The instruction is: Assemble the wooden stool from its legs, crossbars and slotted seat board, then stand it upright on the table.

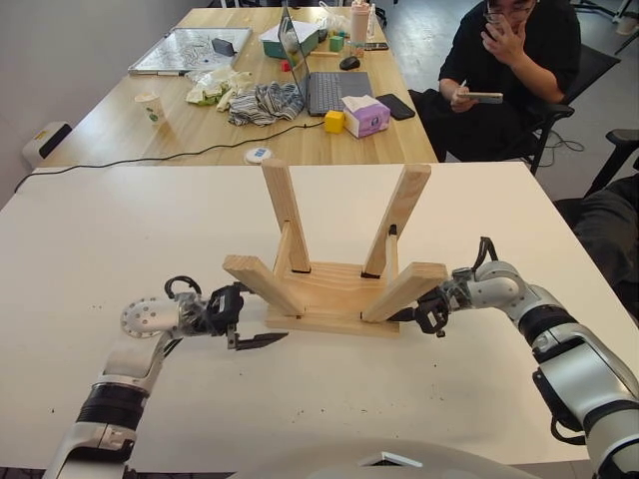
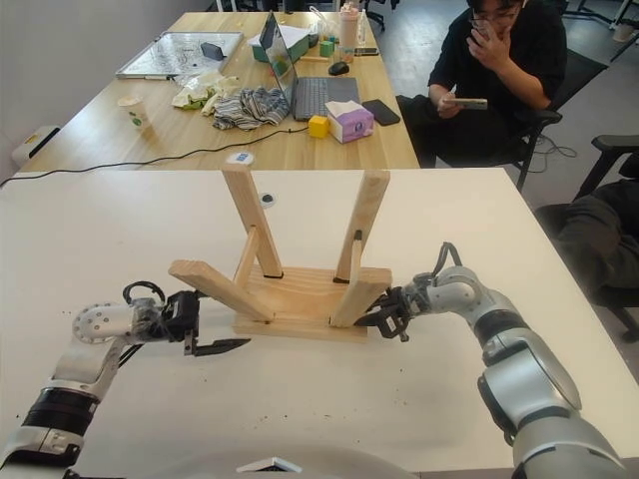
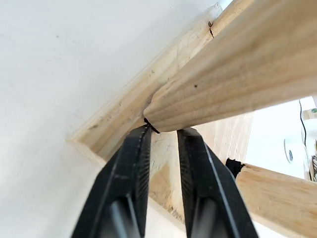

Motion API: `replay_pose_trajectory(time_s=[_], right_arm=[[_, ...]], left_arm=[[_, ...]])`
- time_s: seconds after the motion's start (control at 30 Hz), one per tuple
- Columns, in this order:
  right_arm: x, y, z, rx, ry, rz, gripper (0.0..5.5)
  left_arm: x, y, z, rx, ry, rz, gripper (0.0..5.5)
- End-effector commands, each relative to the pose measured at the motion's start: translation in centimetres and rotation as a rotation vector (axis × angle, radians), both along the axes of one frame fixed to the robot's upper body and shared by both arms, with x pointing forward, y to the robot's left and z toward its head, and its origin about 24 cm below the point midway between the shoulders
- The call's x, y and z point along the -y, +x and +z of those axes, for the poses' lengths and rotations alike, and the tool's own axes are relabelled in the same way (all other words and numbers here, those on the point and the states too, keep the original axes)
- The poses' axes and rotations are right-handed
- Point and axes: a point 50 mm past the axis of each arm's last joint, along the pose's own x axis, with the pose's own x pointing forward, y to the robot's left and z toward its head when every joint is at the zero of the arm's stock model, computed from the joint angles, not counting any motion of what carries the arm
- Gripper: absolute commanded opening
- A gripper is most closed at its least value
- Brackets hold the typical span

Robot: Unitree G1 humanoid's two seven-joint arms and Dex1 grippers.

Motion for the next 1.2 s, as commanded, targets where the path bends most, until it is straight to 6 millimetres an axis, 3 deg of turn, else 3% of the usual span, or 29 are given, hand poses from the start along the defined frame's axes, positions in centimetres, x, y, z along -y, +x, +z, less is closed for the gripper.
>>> replay_pose_trajectory(time_s=[0.03,0.23,0.4,0.53,0.67,0.8,0.93,1.2], right_arm=[[-0.6,0.3,-0.3,-0.044,-0.009,-0.004,0.20],[-0.7,1.0,0.1,-0.241,0.064,-0.118,0.00],[2.6,1.1,0.9,-0.306,-0.014,-0.214,0.87],[4.6,-0.4,1.3,-0.361,0.031,-0.273,1.62],[3.7,-2.3,1.5,-0.424,0.118,-0.264,1.67],[1.6,-2.4,2.2,-0.464,0.280,-0.343,1.67],[0.6,-2.0,2.3,-0.492,0.352,-0.420,1.67],[0.0,-3.5,2.3,-0.564,0.297,-0.359,1.49]], left_arm=[[0.2,1.9,1.2,0.066,-0.009,0.032,4.43],[-0.8,0.9,0.6,0.023,0.071,-0.059,3.61],[-0.6,1.0,0.8,0.021,0.080,-0.108,2.79],[-0.4,0.4,0.7,0.012,0.065,-0.126,2.11],[-0.6,-0.1,0.6,-0.011,0.072,-0.132,1.59],[-0.7,-0.1,1.2,-0.040,0.046,-0.120,1.06],[-0.4,0.0,1.7,-0.078,0.027,-0.131,1.04],[-0.2,0.1,2.3,-0.134,-0.006,-0.107,1.02]])
